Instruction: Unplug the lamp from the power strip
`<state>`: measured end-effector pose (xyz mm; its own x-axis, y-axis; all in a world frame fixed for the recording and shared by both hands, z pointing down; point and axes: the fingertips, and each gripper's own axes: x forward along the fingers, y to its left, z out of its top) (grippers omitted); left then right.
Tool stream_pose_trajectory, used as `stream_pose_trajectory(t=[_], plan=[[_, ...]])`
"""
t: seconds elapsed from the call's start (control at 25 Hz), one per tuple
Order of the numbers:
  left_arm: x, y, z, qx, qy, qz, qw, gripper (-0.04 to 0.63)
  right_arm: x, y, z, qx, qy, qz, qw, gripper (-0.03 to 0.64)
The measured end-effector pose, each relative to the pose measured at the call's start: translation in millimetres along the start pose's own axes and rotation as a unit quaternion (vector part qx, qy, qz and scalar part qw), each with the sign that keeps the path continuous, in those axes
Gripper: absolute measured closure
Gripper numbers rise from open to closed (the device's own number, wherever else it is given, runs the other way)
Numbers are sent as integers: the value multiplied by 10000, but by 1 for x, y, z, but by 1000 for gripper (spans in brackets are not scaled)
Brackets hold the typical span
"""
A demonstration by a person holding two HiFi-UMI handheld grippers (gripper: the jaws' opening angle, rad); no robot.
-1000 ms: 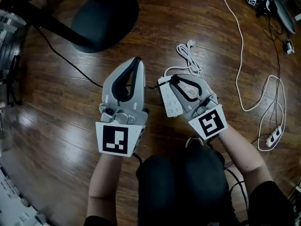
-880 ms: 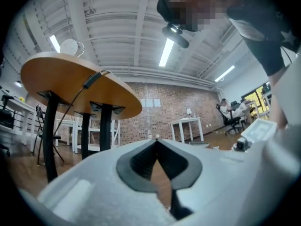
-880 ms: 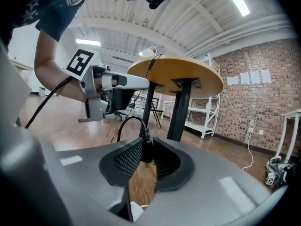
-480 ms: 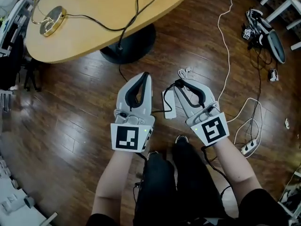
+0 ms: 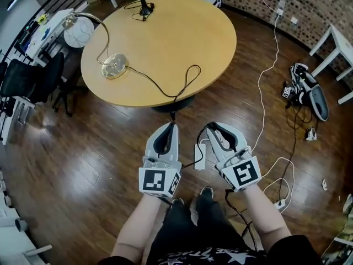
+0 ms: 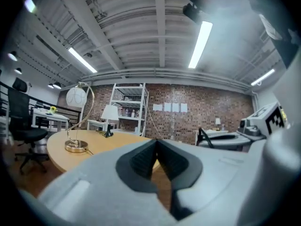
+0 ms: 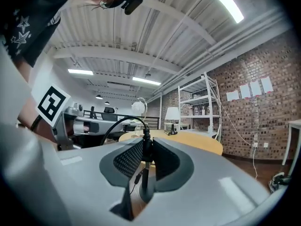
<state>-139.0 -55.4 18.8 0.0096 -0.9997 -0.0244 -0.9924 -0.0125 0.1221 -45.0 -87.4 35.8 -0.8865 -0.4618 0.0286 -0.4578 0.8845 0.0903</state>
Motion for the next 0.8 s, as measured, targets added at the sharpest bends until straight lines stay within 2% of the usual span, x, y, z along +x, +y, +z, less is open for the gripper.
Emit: stream_pose_trajectory(t=[0.2,0.36,0.48,0.8], plan=[[-17,-11,26,-121,31,-20,9999,591,-6,-12,40,138,-52,-296,9995,554],[-26,-23,52,-50,-94,-187,9998,591,-8,-2,68,-4,-253,-180,9995,554],[-34,-31,60,-74,-98,-135,9998,592,-18,4,70,-28,-229,-207,9995,555],[-45,-37,70,39,-182,-279,9994,591,-25,16,68,-81,-113,-366,9992,555]])
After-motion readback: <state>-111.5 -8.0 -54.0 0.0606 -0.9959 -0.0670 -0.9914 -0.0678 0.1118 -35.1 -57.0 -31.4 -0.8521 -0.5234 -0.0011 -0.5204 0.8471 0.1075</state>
